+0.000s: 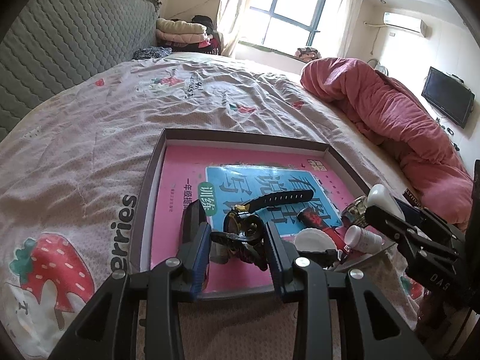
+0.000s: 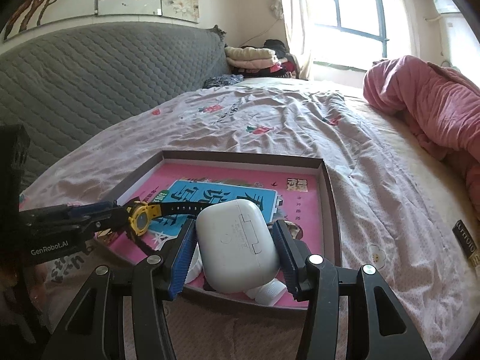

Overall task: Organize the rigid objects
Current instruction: 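Carry the black clip and the earbud case over the box with both tools, then lower the earbud case into the box and open the right tool while the left lowers the clip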

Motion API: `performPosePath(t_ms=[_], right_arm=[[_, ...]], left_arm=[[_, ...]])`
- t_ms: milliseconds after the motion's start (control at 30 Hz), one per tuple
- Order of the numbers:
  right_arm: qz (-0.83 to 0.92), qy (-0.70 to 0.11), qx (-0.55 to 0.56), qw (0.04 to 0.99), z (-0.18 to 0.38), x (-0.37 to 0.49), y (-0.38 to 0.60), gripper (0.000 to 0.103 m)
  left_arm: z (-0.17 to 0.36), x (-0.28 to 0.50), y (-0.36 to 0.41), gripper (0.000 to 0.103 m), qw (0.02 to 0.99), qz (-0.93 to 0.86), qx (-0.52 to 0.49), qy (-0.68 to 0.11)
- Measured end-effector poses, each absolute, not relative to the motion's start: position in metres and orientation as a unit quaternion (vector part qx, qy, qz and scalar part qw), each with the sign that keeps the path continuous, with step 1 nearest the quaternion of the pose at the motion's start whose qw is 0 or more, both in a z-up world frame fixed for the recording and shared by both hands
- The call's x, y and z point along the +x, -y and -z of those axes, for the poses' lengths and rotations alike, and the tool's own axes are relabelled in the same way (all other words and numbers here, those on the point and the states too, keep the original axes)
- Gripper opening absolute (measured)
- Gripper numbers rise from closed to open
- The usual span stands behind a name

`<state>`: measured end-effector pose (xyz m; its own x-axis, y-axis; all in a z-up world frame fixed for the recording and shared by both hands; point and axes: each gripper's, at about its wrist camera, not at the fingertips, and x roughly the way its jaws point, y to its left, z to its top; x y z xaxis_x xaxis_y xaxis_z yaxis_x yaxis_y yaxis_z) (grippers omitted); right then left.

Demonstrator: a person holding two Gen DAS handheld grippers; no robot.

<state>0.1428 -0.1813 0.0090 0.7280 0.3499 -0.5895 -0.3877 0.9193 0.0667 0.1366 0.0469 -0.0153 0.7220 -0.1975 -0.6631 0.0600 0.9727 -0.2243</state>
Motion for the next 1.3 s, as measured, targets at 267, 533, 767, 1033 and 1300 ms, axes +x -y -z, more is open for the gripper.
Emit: performPosePath(t_ms=[267,533,767,1033,1300], right_arm=[[-0.189,-0.303,-0.024,0.934,-0.012,0.15,0.187,0.053],[-0.205,-0.315,-0.036,0.926,-0.005,0.151,0.179,0.053],[-0.23,-0.313,-0.085,0.917,0.001,0.141,0.156,0.053],[-0.236,-0.312,-0.116,0.913,0.006,0.136,0.144,0.054],[-0.222,-0.322,-0.104,0.914,0.008,0.143,0.151,0.054]], left_arm=[[0.017,0.14,-0.048,0.036,0.925,0.064,-0.093,-0.362],[0.019,0.14,-0.056,0.036,0.924,0.053,-0.096,-0.366],[0.02,0.135,-0.051,0.036,0.922,0.061,-0.091,-0.372],[0.028,0.132,-0.034,0.036,0.909,0.095,-0.09,-0.396],[0.032,0.138,-0.024,0.036,0.905,0.109,-0.086,-0.402]])
